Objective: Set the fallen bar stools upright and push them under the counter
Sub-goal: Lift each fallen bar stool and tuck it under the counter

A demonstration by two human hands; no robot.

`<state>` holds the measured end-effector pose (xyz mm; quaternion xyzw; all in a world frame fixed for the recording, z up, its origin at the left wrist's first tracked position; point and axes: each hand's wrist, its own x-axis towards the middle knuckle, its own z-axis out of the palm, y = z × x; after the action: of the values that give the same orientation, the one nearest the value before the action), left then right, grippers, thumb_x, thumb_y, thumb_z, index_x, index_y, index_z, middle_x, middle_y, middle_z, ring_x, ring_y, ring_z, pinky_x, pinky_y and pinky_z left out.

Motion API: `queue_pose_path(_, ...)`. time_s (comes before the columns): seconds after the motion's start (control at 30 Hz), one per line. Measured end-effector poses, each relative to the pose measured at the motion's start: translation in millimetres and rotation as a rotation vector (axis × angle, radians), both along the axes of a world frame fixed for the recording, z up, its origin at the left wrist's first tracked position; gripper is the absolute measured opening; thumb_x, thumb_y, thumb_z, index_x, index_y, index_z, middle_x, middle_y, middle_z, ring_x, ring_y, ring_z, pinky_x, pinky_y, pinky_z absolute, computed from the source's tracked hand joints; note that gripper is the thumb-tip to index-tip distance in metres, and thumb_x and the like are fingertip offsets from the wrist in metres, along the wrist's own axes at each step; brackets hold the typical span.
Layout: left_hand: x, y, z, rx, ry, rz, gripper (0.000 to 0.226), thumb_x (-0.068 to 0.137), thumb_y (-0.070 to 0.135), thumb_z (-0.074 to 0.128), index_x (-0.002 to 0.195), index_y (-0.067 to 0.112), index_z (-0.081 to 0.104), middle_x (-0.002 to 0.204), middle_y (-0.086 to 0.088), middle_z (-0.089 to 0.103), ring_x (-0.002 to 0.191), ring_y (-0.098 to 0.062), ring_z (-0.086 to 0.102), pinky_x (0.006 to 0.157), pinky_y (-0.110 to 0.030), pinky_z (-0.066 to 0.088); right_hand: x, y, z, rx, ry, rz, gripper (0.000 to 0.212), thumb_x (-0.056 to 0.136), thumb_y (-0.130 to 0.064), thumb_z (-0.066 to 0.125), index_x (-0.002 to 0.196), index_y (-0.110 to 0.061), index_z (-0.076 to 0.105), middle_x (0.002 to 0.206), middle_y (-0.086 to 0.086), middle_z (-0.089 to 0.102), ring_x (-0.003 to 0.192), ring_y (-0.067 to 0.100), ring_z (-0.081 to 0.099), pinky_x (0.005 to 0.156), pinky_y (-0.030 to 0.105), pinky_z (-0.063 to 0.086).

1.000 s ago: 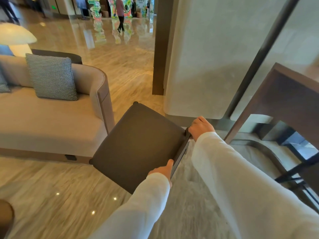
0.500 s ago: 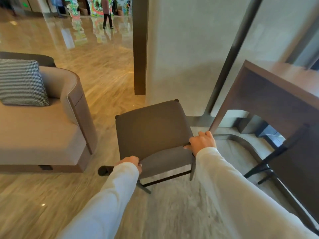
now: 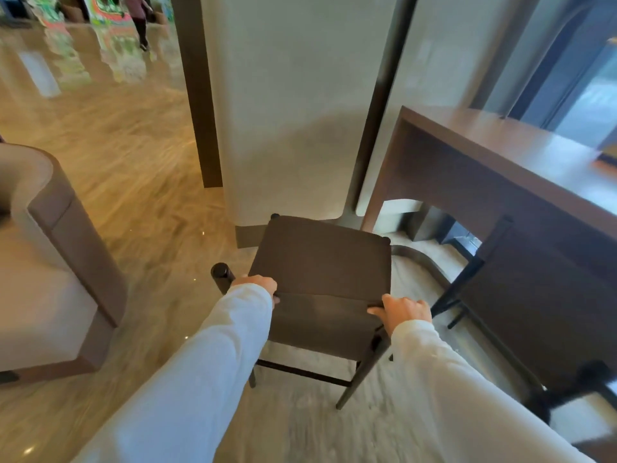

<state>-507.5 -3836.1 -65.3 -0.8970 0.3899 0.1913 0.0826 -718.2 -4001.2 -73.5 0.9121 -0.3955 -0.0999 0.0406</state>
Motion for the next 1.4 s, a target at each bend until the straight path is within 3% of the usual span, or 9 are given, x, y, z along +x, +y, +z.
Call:
queue_pose_path(0.2, 5.1, -19.9, -7.4, -0.105, -0.087, 0.045, 0.016, 0.092, 0.024, 0.054, 0.108, 0.022, 0.051, 0.101, 0.002, 0.055, 0.108, -0.021, 0.053, 0.093, -0.032, 0.047, 9.0, -19.1, 2.9, 0.057, -0.06, -0.078, 0.032, 0.096, -0.052, 0.035, 0.102, -0.025, 0.052, 0.099, -0.001, 0.065, 0.099, 0.022, 0.059, 0.081, 0.034, 0.031)
queue_pose_path(0.3, 10.9, -21.2, -10.8, -0.244, -0.208, 0.022, 0.013, 0.093, 0.026, 0.053, 0.105, 0.024, 0.05, 0.097, 0.002, 0.054, 0.102, -0.02, 0.048, 0.09, -0.033, 0.043, 16.4, -24.8, 3.9, 0.019, -0.093, -0.102, 0.033, 0.096, -0.052, 0.036, 0.106, -0.025, 0.051, 0.102, 0.0, 0.064, 0.104, 0.023, 0.056, 0.087, 0.038, 0.032)
queue_pose_path(0.53, 31.3, -27.3, -21.9, -0.356, -0.267, -0.082, 0.05, 0.082, 0.014, 0.062, 0.126, 0.026, 0.042, 0.132, 0.006, 0.049, 0.128, -0.021, 0.038, 0.111, -0.033, 0.023, 30.4, -33.5, -1.9, -0.04, -0.103, -0.174, 0.066, 0.084, -0.067, 0.044, 0.133, -0.025, 0.033, 0.133, 0.003, 0.045, 0.125, 0.028, 0.04, 0.095, 0.047, 0.037)
queue_pose_path(0.8, 39.8, -44.9, -17.8, -0.316, -0.293, -0.096, 0.061, 0.082, 0.02, 0.064, 0.134, 0.026, 0.033, 0.141, 0.002, 0.039, 0.138, -0.021, 0.028, 0.118, -0.036, 0.007, 29.2, -46.7, -9.7, -0.002, -0.201, -0.099, 0.07, 0.084, -0.067, 0.043, 0.141, -0.033, 0.021, 0.152, -0.001, 0.021, 0.144, 0.026, 0.009, 0.114, 0.053, 0.01)
queue_pose_path(0.93, 39.1, -49.5, -17.8, -0.297, -0.286, -0.07, 0.064, 0.082, 0.021, 0.064, 0.136, 0.028, 0.03, 0.145, 0.001, 0.033, 0.14, -0.022, 0.022, 0.118, -0.038, 0.003, 28.2, -50.6, -12.8, 0.046, -0.215, -0.097, 0.076, 0.086, -0.065, 0.04, 0.147, -0.036, 0.005, 0.159, -0.001, -0.006, 0.145, 0.024, -0.015, 0.115, 0.053, -0.002)
queue_pose_path(1.07, 35.4, -50.0, -17.9, -0.319, -0.231, -0.036, 0.065, 0.082, 0.026, 0.065, 0.137, 0.029, 0.029, 0.15, 0.002, 0.025, 0.145, -0.02, 0.011, 0.118, -0.038, 0.0, 31.7, -48.7, -9.9, 0.096, -0.234, -0.132, 0.077, 0.088, -0.067, 0.032, 0.149, -0.036, -0.003, 0.158, -0.002, -0.019, 0.144, 0.022, -0.022, 0.114, 0.052, -0.008)
queue_pose_path(1.2, 32.5, -51.9, -7.4, -0.443, -0.045, 0.058, 0.06, 0.086, 0.031, 0.063, 0.138, 0.024, 0.033, 0.152, 0.0, 0.026, 0.145, -0.019, 0.012, 0.117, -0.037, 0.007, 36.1, -40.3, -0.7, 0.192, -0.448, -0.27, 0.066, 0.093, -0.059, 0.032, 0.149, -0.033, 0.011, 0.16, -0.005, -0.004, 0.146, 0.017, -0.013, 0.115, 0.05, -0.006)
queue_pose_path(1.3, 25.7, -42.4, -4.2, -0.842, 0.105, 0.29, 0.046, 0.086, 0.018, 0.063, 0.129, 0.013, 0.048, 0.139, -0.007, 0.045, 0.132, -0.025, 0.037, 0.108, -0.037, 0.033, 31.1, -19.7, -2.6, 0.139, -0.736, -0.343, 0.048, 0.092, -0.039, 0.05, 0.136, -0.026, 0.038, 0.151, 0.0, 0.031, 0.141, 0.021, 0.018, 0.113, 0.043, 0.012)
queue_pose_path(1.4, 17.7, -33.4, -3.7, -1.048, 0.125, 0.64, 0.039, 0.084, 0.015, 0.063, 0.121, 0.008, 0.053, 0.125, -0.012, 0.053, 0.118, -0.03, 0.047, 0.101, -0.042, 0.041, 29.6, 3.4, -3.3, 0.196, -1.006, -0.512, 0.034, 0.087, -0.026, 0.059, 0.119, -0.016, 0.052, 0.125, 0.004, 0.053, 0.12, 0.024, 0.043, 0.101, 0.039, 0.03)
